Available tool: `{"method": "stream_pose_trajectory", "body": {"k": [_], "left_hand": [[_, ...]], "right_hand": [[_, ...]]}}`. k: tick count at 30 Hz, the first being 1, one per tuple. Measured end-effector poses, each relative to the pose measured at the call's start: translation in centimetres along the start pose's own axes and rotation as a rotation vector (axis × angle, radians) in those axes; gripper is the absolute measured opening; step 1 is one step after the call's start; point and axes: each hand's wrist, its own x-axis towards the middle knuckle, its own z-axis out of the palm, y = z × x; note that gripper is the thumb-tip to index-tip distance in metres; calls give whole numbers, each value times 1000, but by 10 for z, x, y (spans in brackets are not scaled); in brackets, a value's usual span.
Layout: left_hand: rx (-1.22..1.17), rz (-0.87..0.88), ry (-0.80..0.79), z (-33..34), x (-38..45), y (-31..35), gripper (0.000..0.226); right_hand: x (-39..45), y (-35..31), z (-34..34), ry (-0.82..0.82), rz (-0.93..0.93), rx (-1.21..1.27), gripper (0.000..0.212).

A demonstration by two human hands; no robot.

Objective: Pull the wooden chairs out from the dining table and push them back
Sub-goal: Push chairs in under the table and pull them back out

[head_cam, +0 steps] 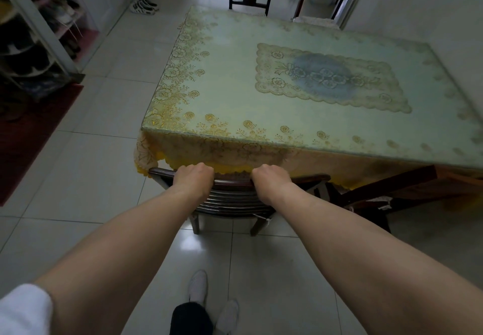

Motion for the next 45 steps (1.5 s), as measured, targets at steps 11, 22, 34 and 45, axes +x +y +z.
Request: {"method": "stream_pose_trajectory", "body": {"k": [11,22,34,45], "left_hand": [[12,-27,-12,21,-63,17,28],[8,16,1,47,-133,15,27],[-5,42,-15,84,-236,7,31],[34,8,-40,110,-312,19,26]], "right_hand": [[-55,-16,25,-33,-14,-39,21],[-124,-51,51,-26,-8,-6,26],[-218,-107,87,-7,5,-21,27],[-284,-132,112,-25,-33,-52,27]]}}
